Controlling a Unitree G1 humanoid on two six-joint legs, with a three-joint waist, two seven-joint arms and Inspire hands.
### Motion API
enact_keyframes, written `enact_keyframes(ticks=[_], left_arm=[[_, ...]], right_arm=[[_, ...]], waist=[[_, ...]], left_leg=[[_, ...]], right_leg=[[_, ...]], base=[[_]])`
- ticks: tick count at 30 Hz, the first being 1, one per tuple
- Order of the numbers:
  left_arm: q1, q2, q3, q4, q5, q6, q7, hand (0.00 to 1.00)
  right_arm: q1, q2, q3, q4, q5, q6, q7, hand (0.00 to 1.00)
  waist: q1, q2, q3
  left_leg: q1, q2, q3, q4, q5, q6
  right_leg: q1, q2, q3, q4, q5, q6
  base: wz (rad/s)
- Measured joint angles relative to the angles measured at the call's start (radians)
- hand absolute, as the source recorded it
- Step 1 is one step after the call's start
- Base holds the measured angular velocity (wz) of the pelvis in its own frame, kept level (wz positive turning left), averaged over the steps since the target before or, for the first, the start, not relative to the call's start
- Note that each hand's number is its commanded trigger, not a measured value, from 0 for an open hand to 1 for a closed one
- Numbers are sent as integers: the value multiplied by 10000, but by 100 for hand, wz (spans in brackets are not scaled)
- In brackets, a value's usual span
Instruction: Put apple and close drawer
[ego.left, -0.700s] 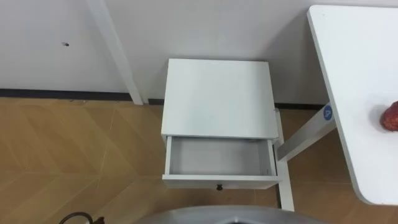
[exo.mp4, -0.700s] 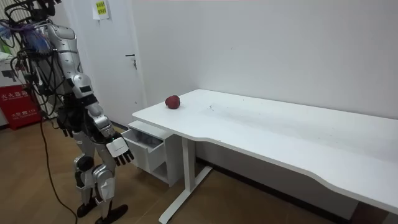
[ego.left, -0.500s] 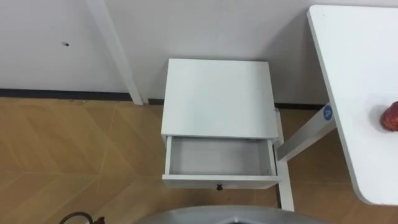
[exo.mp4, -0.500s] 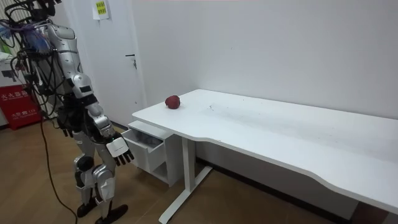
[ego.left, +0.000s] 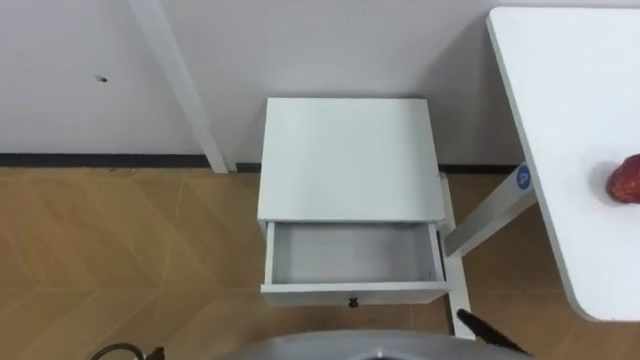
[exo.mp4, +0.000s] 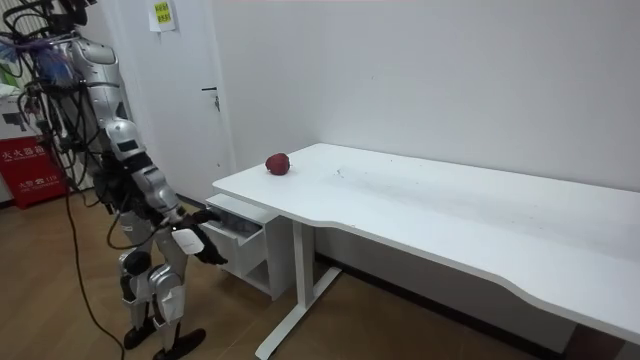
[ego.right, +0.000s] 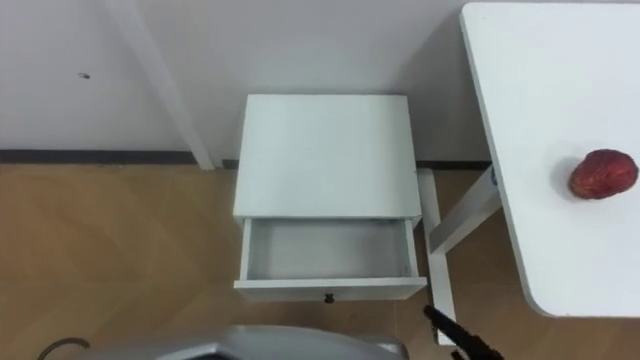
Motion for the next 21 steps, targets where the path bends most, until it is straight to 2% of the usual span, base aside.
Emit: enact_keyframes(ticks=[5,10,12,14,15,17,19,21], left_arm=[[190,64,627,-16,31,-136,248,0],[166,241,759,-31,91,-137,427,0],[183,261,780,-143,101,-135,430,0],[207,305,780,-297,99,-120,427,0],[206,333,802,-410,92,-119,422,0],[199,335,895,-510,97,-121,384,0],[214,336,982,-637,97,-133,383,0],[263,374,1106,-747,87,-192,373,0]], right_arm=[[96,-34,-1897,-609,2155,-178,-828,0],[55,-152,-2984,-695,3030,-364,-1563,0],[-55,-215,-3538,-1158,3165,-428,-2098,0],[-85,-247,-3570,-1514,3216,-541,-2474,0],[-108,-265,-3595,-1840,3339,-547,-2797,0],[-133,-282,-3686,-2775,3612,-598,-3352,0],[-248,-397,-3922,-3415,3866,-796,-3636,0],[-319,-629,-3931,-4036,4066,-1165,-4147,0]], waist=[[-470,-78,-92],[-529,-244,-128],[-565,-272,-108],[-607,-295,-77],[-620,-409,-92],[-628,-416,-78],[-755,-409,-65],[-755,-468,-78]], left_leg=[[-4,-3,74,-5,1,0],[-12,9,214,-42,0,0],[-37,5,307,-43,-1,4],[-36,19,374,-42,-9,16],[-39,31,398,-54,-14,22],[-117,39,464,-97,-15,24],[-177,38,471,-93,-13,28],[-197,44,498,-96,-14,28]], right_leg=[[-21,-8,-6,-80,-4,7],[-100,-4,82,-4,-10,14],[-153,-9,196,79,-20,29],[-176,5,262,92,-18,31],[-217,7,265,151,-19,31],[-357,9,337,243,-18,31],[-411,16,371,250,-4,41],[-475,30,415,285,-4,41]], base=[[-4],[-7],[-12],[-9],[-6],[-9],[-3],[-5]])
